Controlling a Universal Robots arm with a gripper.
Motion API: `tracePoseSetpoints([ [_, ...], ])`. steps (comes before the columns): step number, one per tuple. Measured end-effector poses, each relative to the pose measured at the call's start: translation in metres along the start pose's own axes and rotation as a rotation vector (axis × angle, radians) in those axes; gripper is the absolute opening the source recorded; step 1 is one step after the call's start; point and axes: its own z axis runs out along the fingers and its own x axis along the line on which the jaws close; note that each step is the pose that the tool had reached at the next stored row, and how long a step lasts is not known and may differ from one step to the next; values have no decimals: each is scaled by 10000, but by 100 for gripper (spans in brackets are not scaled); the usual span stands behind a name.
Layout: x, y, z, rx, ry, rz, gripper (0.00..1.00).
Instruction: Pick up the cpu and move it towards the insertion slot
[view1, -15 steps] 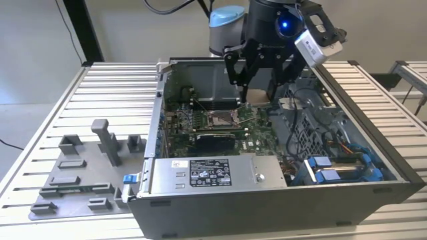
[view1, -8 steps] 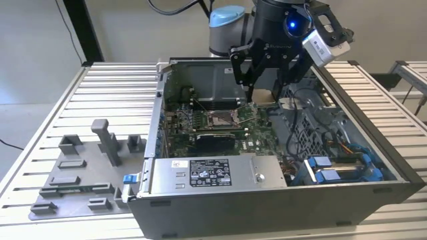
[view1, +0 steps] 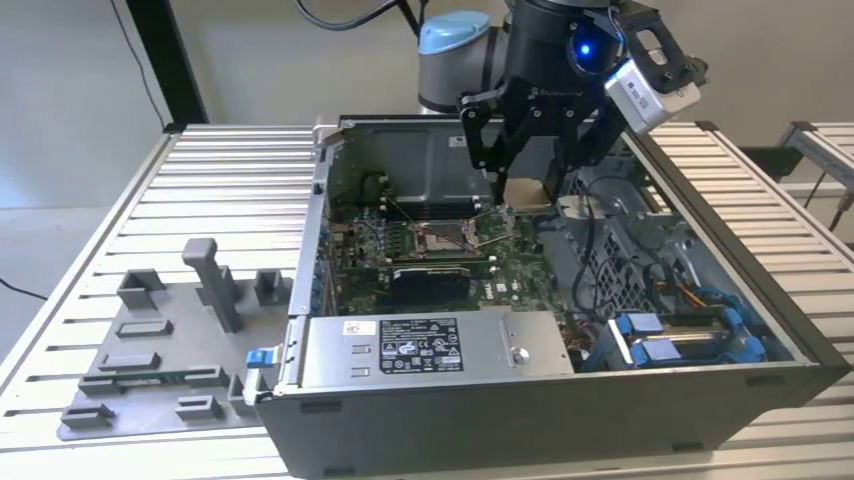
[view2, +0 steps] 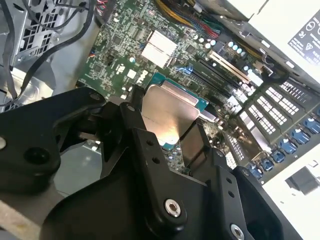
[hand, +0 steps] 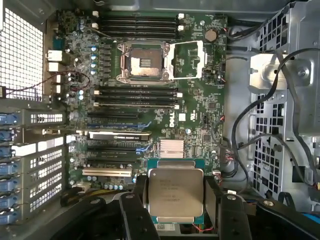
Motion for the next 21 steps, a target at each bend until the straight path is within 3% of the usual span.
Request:
tracePoseSetpoints([
  [3, 0, 16, 0, 0, 0, -1, 0],
  [7, 6, 116, 4, 0, 0, 0, 0],
  [21, 40, 731, 40, 0, 0, -1, 0],
])
